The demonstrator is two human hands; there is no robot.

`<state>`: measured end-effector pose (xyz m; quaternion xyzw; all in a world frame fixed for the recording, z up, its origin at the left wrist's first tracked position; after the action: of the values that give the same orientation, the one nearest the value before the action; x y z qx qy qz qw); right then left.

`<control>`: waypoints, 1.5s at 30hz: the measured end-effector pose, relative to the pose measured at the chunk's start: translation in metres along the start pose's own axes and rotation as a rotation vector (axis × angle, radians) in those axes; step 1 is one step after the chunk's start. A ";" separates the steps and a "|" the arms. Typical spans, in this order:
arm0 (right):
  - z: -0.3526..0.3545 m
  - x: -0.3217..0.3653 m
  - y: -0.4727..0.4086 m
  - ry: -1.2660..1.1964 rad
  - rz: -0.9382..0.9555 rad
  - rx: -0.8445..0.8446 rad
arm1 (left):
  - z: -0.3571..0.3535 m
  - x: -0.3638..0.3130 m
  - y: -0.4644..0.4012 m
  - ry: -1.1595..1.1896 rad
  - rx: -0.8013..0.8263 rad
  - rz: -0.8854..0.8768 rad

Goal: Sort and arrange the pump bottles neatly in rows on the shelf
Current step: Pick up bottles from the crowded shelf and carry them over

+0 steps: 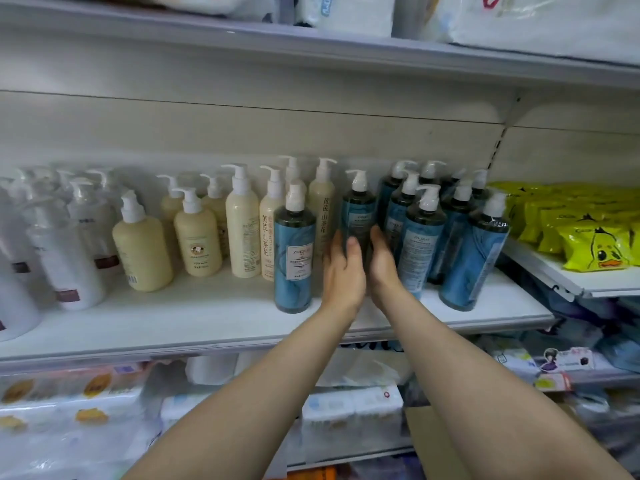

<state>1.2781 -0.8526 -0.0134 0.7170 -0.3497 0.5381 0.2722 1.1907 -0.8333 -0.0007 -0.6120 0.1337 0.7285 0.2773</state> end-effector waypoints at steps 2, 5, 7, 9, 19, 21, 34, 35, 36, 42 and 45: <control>-0.001 -0.005 -0.003 -0.036 0.002 0.004 | -0.007 0.004 -0.013 0.062 0.013 0.096; 0.015 -0.044 -0.048 -0.152 0.041 -0.007 | -0.018 0.015 -0.029 0.158 0.012 0.154; 0.011 -0.040 -0.043 -0.142 0.061 -0.049 | -0.024 0.022 -0.036 0.203 -0.002 0.165; 0.002 -0.022 -0.019 -0.121 0.093 -0.093 | -0.027 0.028 -0.043 0.239 -0.024 0.152; -0.002 -0.020 -0.009 -0.153 0.092 -0.100 | -0.035 0.052 -0.066 0.398 -0.036 0.184; -0.002 -0.021 -0.007 -0.169 0.094 -0.102 | -0.036 0.055 -0.071 0.480 0.009 0.214; 0.010 -0.020 -0.001 -0.142 0.110 -0.124 | -0.039 0.042 -0.079 0.629 0.126 0.262; 0.009 -0.021 -0.001 -0.119 0.111 -0.132 | -0.040 0.045 -0.082 0.614 0.116 0.254; 0.008 -0.022 -0.001 -0.091 0.110 -0.135 | -0.044 0.052 -0.087 0.634 0.110 0.248; 0.002 -0.025 0.008 0.163 0.081 -0.165 | -0.044 0.070 -0.101 0.680 0.146 0.331; 0.007 -0.026 0.015 0.256 0.137 -0.120 | -0.036 0.067 -0.098 0.652 0.146 0.288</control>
<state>1.2655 -0.8621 -0.0402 0.5993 -0.3920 0.6205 0.3196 1.2694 -0.7571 -0.0593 -0.7656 0.3515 0.5152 0.1575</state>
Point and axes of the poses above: each hand's wrist, its own y-axis away from the middle knuckle, its own z-axis out of the back of the hand, x = y × z, the point moved 1 cm from there along -y, towards the middle knuckle, and after that the axes turned 7 degrees about -y, right-handed, at the moved point
